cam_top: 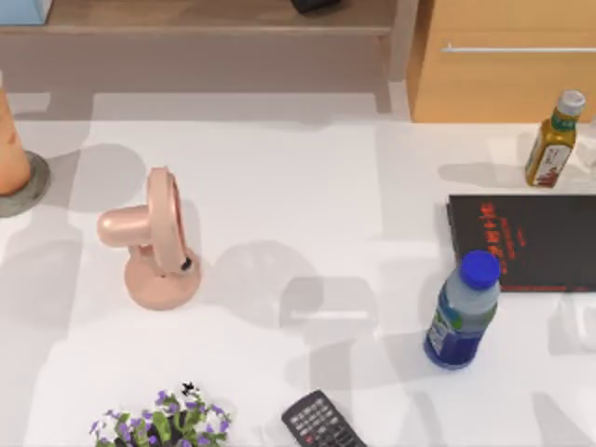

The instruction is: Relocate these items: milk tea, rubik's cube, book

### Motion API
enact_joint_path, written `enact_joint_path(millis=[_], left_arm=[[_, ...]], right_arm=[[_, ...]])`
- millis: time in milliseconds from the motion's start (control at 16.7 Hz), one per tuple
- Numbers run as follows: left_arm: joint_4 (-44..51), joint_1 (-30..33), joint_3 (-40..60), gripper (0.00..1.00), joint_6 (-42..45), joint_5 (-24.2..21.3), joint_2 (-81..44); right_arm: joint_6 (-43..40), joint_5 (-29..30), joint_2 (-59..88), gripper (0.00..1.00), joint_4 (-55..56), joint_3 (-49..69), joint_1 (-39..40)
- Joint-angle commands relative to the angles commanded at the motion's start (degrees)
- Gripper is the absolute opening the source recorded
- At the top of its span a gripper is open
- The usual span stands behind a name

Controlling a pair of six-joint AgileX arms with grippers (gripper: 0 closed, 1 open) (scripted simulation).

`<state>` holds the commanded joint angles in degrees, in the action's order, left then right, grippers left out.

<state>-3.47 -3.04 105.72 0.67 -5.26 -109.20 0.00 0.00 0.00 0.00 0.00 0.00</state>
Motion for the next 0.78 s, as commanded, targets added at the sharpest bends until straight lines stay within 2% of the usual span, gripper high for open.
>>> enact_joint_path(millis=[780], left_arm=[[0.0, 0.0, 0.0, 0.98, 0.0, 0.0, 0.0]], right_arm=[[0.0, 0.0, 0.0, 1.00, 0.0, 0.0, 0.0]])
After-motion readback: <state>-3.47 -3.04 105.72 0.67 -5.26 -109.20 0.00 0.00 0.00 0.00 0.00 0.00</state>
